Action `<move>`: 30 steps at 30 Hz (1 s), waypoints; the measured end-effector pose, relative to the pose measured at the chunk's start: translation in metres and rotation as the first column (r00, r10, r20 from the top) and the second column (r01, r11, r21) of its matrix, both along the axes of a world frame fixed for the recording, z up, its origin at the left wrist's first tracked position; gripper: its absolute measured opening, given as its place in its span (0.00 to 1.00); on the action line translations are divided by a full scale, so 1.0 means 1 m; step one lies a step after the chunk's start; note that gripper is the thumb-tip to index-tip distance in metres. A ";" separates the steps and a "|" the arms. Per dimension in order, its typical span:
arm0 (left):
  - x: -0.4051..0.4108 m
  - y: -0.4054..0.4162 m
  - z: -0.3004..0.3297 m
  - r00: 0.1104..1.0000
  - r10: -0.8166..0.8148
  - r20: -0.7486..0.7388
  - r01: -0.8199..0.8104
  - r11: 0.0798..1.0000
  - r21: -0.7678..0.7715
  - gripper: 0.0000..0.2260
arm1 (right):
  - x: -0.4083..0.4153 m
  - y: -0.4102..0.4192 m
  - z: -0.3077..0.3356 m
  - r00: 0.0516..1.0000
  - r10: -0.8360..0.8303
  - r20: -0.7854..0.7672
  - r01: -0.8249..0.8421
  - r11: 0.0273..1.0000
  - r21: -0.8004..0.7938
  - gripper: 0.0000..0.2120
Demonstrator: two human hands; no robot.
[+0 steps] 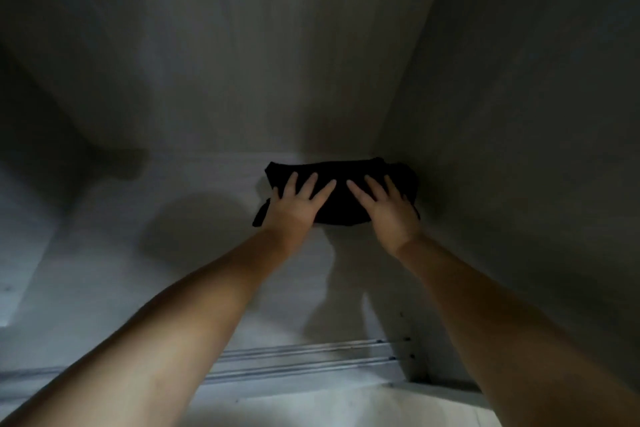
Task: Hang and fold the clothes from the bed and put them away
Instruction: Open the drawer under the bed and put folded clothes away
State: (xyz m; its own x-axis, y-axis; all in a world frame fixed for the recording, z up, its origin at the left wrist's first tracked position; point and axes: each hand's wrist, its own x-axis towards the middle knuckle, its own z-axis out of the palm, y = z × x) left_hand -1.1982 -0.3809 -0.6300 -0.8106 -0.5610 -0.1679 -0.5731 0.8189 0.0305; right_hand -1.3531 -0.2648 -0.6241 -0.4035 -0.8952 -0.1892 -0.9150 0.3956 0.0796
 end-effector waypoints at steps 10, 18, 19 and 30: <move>-0.001 0.081 -0.190 0.986 -0.031 0.163 -0.010 0.968 0.249 0.46 | 0.009 0.077 -0.177 0.956 -0.195 0.221 0.135 0.955 0.263 0.44; -0.006 0.068 -0.169 0.931 -0.144 0.337 0.004 0.923 0.384 0.47 | 0.007 0.072 -0.163 0.946 -0.208 0.247 0.093 0.909 0.407 0.45; -0.007 0.063 -0.159 0.922 -0.162 0.351 -0.004 0.904 0.427 0.44 | 0.005 0.071 -0.155 0.949 -0.200 0.243 0.076 0.895 0.439 0.45; -0.001 0.056 0.091 0.997 -0.014 0.074 -0.006 0.966 0.260 0.26 | 0.031 0.052 0.087 0.977 -0.115 0.181 0.062 0.960 0.274 0.22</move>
State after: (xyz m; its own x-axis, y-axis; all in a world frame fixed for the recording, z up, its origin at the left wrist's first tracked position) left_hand -1.1987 -0.3250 -0.5393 -0.7923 -0.4870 -0.3676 -0.5788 0.7905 0.2001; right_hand -1.3219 -0.2124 -0.5369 -0.4108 -0.7645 -0.4967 -0.8855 0.4643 0.0177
